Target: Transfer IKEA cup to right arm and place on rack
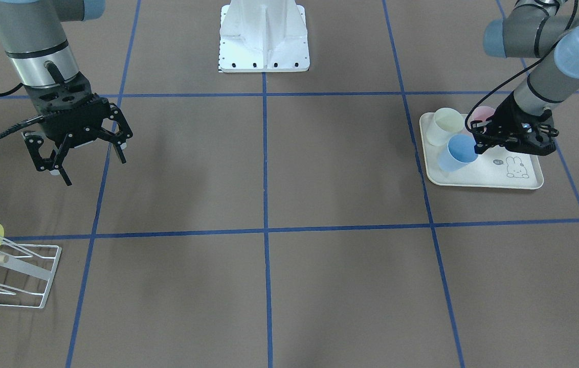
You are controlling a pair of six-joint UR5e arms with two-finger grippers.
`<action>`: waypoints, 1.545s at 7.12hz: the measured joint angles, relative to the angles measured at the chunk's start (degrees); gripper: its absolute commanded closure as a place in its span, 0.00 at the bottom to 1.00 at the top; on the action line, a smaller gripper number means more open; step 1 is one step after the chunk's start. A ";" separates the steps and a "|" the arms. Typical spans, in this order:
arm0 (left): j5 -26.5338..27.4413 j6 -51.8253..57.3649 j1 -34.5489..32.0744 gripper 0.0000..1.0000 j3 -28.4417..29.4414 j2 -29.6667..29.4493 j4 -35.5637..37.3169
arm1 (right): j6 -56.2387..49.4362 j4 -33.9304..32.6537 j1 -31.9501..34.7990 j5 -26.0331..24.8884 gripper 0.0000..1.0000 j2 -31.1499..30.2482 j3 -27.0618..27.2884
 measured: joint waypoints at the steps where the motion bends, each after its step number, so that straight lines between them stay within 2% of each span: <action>1: -0.09 -0.60 -1.95 1.00 -0.13 -0.32 0.04 | -0.04 0.02 -0.16 -0.05 0.01 0.02 -0.02; 3: -0.27 -7.84 -4.09 1.00 -0.49 -2.99 0.08 | -0.37 2.66 -0.63 -0.21 0.01 0.12 -0.45; 6: -5.15 -30.59 -4.38 1.00 -3.38 -10.36 -0.15 | -0.07 17.35 -1.67 -0.38 0.01 1.39 -4.73; 8: -9.92 -41.72 -4.52 1.00 -4.74 -15.08 -0.66 | 0.07 21.19 -2.83 -0.29 0.01 6.83 -8.05; 9: -11.91 -46.90 -4.57 1.00 -5.23 -17.48 -0.80 | -0.05 21.69 -3.56 -0.21 0.05 9.52 -9.04; 11: -14.57 -58.01 -4.60 1.00 -5.46 -22.55 -2.63 | -0.51 27.36 -5.67 -0.76 0.05 11.21 -9.93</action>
